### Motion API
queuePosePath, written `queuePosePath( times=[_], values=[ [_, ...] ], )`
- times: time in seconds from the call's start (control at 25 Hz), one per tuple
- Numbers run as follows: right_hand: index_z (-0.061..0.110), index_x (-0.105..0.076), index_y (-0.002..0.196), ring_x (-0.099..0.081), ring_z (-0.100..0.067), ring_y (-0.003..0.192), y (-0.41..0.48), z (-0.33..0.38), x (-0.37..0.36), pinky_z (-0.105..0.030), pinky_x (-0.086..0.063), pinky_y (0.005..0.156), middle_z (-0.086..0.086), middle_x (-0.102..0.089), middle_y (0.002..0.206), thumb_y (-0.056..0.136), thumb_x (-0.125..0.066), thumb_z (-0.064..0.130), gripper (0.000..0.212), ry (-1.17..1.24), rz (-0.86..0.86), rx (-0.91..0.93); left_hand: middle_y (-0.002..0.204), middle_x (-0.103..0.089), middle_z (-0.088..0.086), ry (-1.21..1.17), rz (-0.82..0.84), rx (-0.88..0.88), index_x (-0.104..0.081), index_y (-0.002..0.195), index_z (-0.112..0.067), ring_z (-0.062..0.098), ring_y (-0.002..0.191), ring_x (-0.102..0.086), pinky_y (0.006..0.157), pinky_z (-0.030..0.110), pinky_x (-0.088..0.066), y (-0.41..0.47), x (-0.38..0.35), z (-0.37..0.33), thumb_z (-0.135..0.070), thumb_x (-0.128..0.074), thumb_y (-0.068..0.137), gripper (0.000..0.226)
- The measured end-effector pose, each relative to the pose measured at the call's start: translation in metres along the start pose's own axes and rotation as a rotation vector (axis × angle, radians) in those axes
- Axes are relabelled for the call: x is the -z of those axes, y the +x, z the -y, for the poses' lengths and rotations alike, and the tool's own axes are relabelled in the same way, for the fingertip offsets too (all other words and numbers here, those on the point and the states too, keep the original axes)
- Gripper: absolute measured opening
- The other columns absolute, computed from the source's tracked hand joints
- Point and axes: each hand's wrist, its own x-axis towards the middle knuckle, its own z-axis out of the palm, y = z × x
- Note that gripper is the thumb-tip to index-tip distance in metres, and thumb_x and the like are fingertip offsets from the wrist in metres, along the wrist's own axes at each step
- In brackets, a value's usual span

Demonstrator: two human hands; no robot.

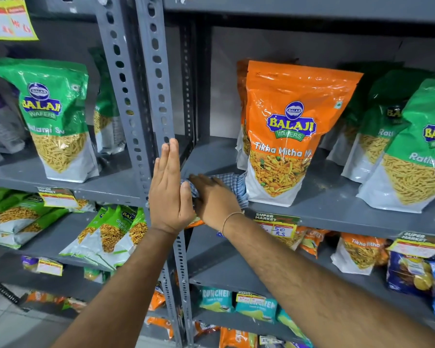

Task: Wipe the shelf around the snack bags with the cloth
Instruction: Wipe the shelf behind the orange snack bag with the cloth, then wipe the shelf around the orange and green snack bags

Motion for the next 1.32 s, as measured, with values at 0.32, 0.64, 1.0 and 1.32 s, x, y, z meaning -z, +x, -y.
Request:
queuePosePath(
  times=[0.32,0.64,1.0,1.32],
  values=[
    [0.012,-0.058,0.131,-0.06,-0.036,0.112,-0.064,0.012,0.019,-0.042,-0.045,0.077,-0.011,-0.069,0.122,0.094,-0.054,0.009,0.037,0.004,-0.096,0.013,0.185,-0.015,0.01,-0.068,0.015,0.042,-0.017,0.173,0.005,0.03,0.174,-0.01,0.141,0.051,-0.013,0.0,0.009,-0.015,-0.034,-0.036,0.108,0.078],
    [0.023,-0.059,0.127,-0.067,-0.037,0.1,-0.016,0.012,0.017,-0.038,-0.052,0.073,-0.011,-0.072,0.113,0.092,-0.058,0.015,0.037,0.001,0.007,-0.012,0.185,-0.013,0.005,-0.079,0.011,0.057,-0.016,0.174,0.003,0.027,0.174,-0.009,0.141,0.053,-0.014,-0.001,0.009,-0.012,-0.034,-0.035,0.108,0.077],
    [0.021,-0.051,0.146,-0.066,-0.041,0.107,-0.13,-0.022,0.009,-0.05,-0.055,0.08,-0.011,-0.071,0.128,0.095,-0.05,0.023,0.051,0.12,-0.042,-0.149,0.184,-0.011,0.018,0.005,-0.057,0.024,-0.011,0.174,-0.003,0.034,0.174,-0.008,0.14,0.054,-0.009,-0.013,-0.016,-0.018,-0.029,-0.029,0.111,0.071],
    [0.031,-0.058,0.13,-0.069,-0.03,0.09,-0.157,-0.082,0.112,-0.045,-0.052,0.071,-0.004,-0.076,0.101,0.092,-0.053,0.02,0.04,0.25,-0.361,-0.313,0.186,-0.008,0.012,0.151,0.08,-0.11,-0.009,0.178,-0.014,0.03,0.174,-0.01,0.141,0.049,-0.008,-0.049,-0.085,-0.063,-0.041,-0.023,0.116,0.069]
  ],
)
